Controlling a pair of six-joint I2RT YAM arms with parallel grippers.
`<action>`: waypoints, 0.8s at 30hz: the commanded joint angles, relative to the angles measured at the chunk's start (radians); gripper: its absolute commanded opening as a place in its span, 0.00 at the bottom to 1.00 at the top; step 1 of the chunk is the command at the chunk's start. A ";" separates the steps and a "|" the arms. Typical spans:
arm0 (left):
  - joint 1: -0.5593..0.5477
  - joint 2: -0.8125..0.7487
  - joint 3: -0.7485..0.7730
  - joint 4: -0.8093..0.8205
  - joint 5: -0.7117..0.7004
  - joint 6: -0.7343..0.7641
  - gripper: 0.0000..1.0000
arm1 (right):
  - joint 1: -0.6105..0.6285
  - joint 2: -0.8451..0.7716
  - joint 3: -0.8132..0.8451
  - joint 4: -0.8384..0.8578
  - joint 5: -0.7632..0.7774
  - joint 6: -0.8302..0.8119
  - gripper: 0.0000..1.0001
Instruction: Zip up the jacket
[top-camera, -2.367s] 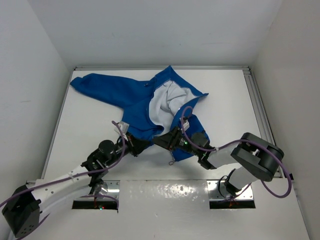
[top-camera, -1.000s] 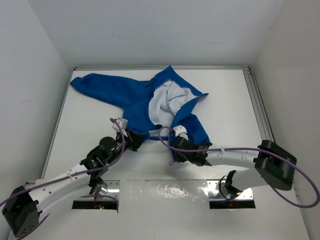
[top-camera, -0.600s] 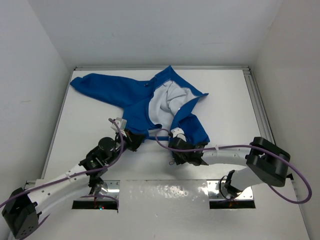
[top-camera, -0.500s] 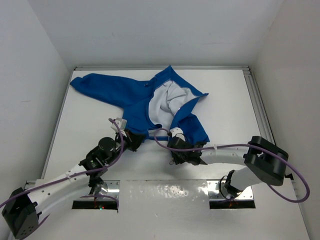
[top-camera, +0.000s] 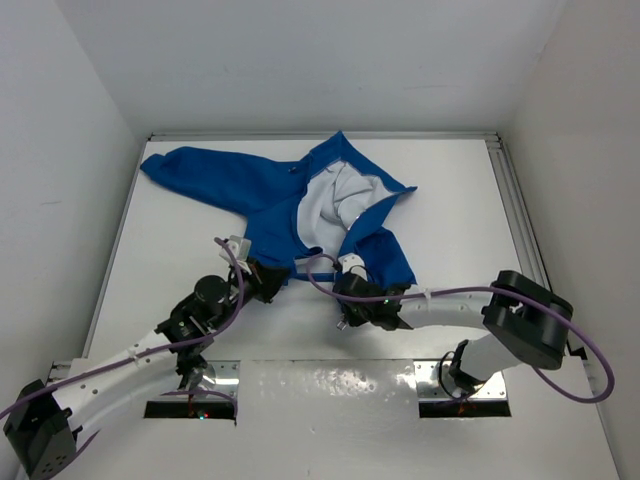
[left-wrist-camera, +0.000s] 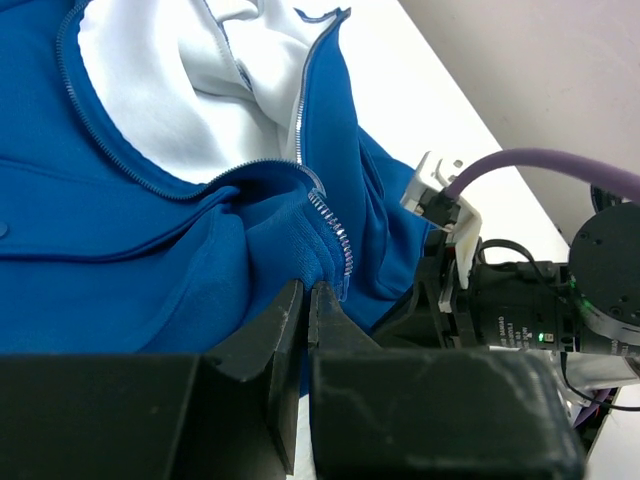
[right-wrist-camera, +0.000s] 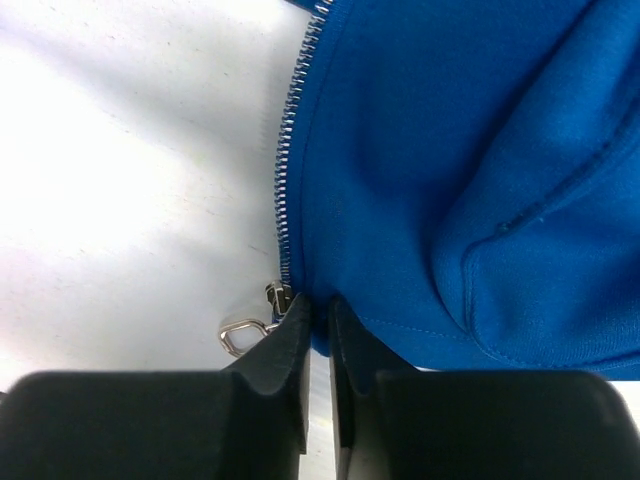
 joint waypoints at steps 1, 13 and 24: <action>0.008 -0.011 0.014 0.021 -0.005 0.017 0.00 | 0.006 0.013 -0.053 -0.020 -0.069 0.038 0.07; 0.008 0.021 0.000 0.078 0.041 -0.033 0.00 | 0.007 -0.249 -0.226 0.365 -0.070 0.103 0.00; 0.008 0.127 0.083 0.101 0.084 -0.112 0.00 | 0.009 -0.429 -0.457 1.029 0.166 0.094 0.00</action>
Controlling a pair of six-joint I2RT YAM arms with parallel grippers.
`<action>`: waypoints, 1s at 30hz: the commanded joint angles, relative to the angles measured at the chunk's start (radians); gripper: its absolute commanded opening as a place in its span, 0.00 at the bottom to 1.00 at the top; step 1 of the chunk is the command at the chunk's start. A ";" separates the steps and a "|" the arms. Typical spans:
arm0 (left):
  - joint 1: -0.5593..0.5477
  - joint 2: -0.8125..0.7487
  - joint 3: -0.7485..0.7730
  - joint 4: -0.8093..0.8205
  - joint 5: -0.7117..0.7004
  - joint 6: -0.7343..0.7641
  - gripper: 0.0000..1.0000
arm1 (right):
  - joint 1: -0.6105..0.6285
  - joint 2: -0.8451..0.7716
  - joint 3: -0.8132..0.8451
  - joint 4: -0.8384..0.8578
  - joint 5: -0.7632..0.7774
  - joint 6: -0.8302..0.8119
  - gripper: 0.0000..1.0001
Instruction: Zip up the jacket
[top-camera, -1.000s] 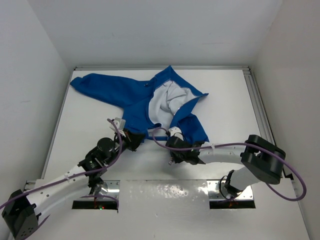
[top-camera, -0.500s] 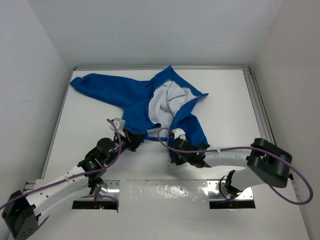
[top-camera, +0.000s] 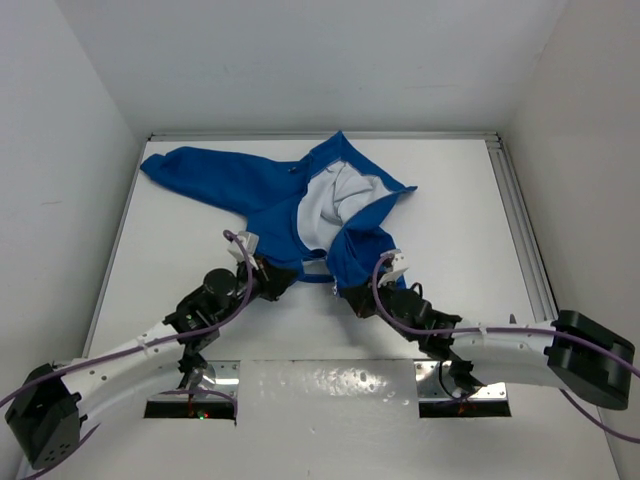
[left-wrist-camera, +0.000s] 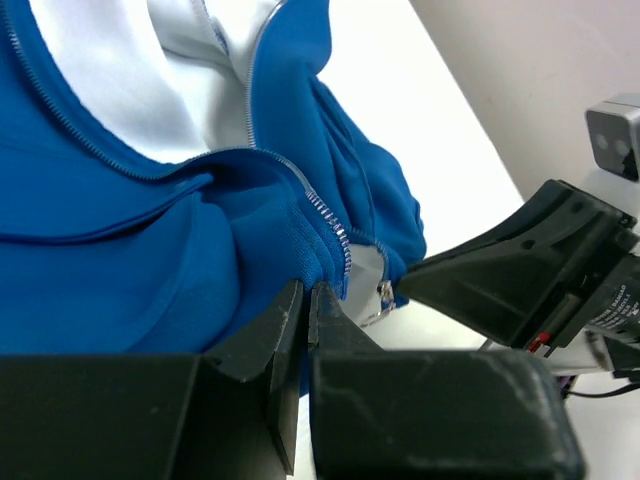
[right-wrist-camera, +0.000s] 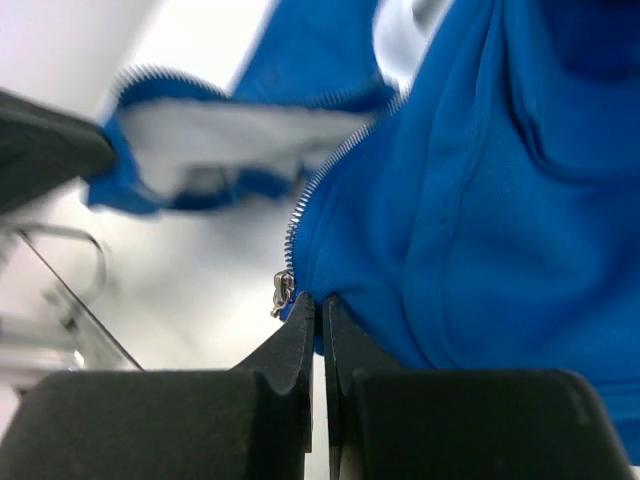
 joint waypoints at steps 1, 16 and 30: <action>0.008 0.017 0.049 0.090 0.023 -0.042 0.00 | 0.005 0.005 -0.042 0.333 0.101 -0.012 0.00; 0.004 0.172 0.119 0.216 0.021 -0.058 0.00 | 0.013 0.160 -0.030 0.714 0.136 -0.027 0.00; -0.022 0.226 0.142 0.272 0.030 -0.084 0.00 | 0.039 0.203 0.030 0.665 0.128 -0.062 0.00</action>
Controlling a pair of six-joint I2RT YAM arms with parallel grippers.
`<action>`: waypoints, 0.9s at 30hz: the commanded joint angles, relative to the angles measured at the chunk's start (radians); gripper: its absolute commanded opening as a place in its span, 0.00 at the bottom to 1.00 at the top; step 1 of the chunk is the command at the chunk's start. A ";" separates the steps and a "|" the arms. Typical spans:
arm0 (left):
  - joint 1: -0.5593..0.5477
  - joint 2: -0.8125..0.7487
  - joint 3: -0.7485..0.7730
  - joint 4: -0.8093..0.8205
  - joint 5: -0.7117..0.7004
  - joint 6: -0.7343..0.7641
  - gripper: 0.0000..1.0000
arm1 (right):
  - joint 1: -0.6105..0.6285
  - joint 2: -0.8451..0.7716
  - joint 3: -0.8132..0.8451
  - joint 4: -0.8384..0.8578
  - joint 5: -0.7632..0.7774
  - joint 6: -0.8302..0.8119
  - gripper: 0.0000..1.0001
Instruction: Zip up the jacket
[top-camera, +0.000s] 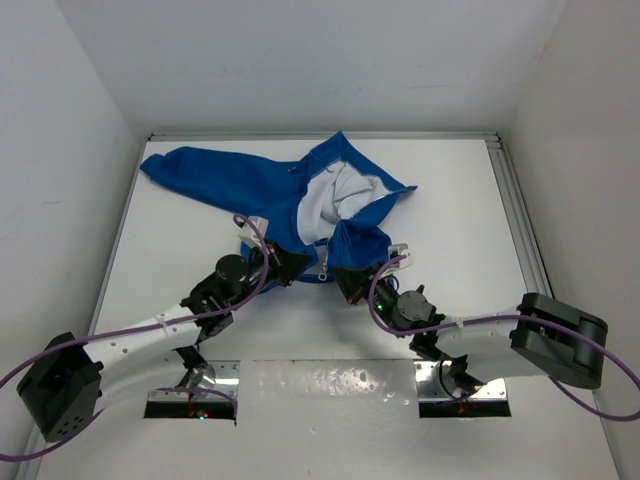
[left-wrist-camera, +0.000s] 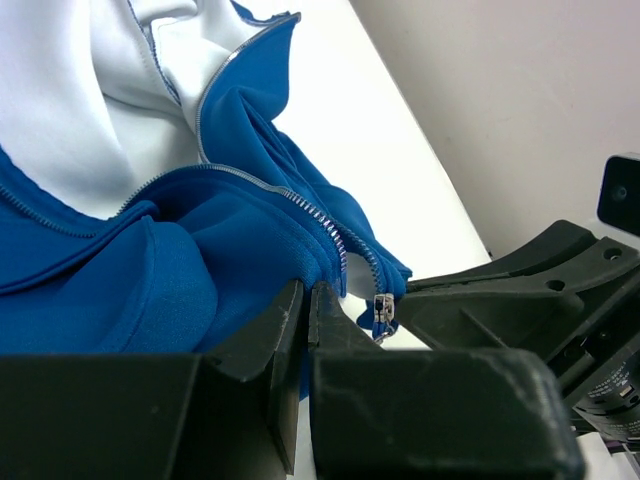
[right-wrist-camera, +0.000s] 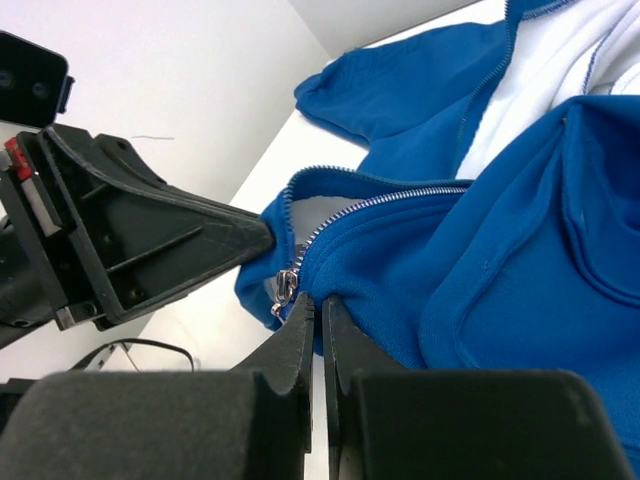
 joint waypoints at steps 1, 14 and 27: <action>-0.012 -0.001 0.038 0.096 0.022 -0.013 0.00 | 0.012 0.003 0.047 0.059 0.007 -0.018 0.00; -0.026 0.011 0.038 0.099 0.016 -0.017 0.00 | 0.022 0.024 0.059 0.057 0.055 -0.056 0.00; -0.033 0.017 0.037 0.107 0.011 -0.022 0.00 | 0.042 0.034 0.073 0.027 0.086 -0.091 0.00</action>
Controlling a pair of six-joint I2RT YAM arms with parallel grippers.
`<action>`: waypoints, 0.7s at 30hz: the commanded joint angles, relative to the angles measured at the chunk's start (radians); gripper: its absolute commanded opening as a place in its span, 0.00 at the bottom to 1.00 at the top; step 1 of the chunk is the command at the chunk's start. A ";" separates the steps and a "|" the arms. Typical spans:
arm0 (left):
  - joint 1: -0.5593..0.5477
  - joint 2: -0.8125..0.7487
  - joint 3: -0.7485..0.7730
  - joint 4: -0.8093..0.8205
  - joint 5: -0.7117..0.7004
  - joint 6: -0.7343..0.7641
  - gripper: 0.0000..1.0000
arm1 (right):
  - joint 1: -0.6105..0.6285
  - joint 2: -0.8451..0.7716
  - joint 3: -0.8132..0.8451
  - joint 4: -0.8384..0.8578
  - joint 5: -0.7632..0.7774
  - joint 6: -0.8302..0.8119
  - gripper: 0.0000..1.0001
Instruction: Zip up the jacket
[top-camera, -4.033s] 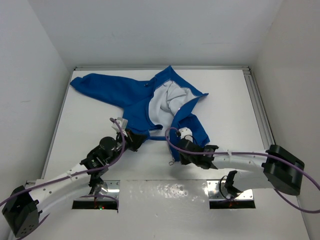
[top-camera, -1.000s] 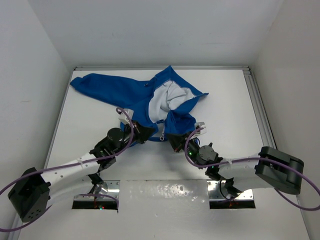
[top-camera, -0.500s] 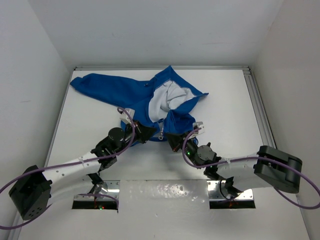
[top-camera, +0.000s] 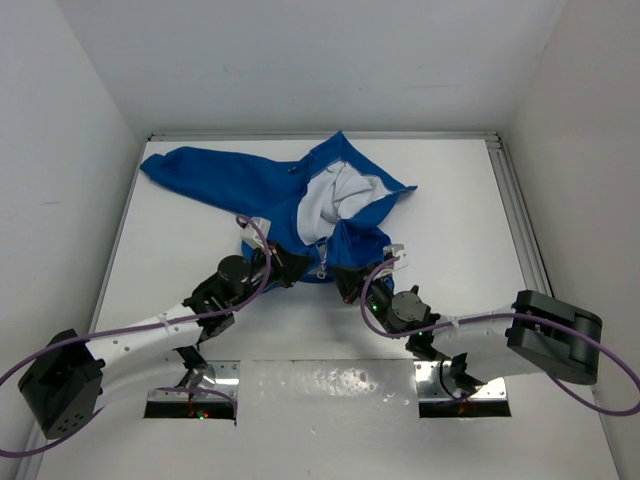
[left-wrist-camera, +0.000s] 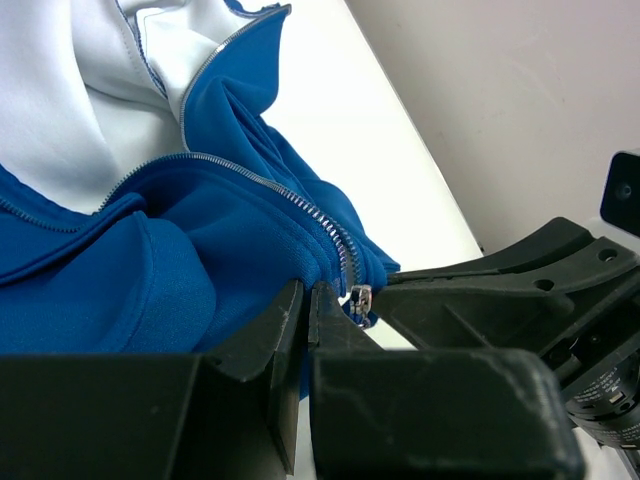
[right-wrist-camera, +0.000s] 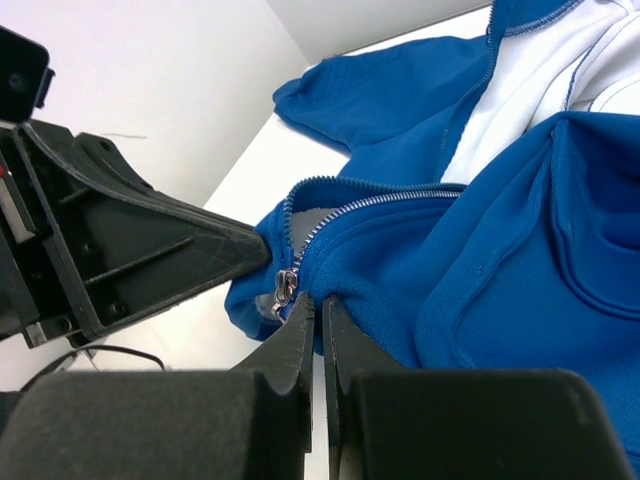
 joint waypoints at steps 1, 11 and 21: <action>-0.015 -0.003 0.036 0.088 0.010 -0.005 0.00 | 0.016 0.003 0.038 0.034 0.023 -0.026 0.00; -0.022 -0.009 0.033 0.091 0.000 -0.001 0.00 | 0.030 0.012 0.036 0.040 0.056 -0.044 0.00; -0.026 -0.007 0.030 0.093 0.002 -0.001 0.00 | 0.039 0.026 0.056 0.034 0.069 -0.064 0.00</action>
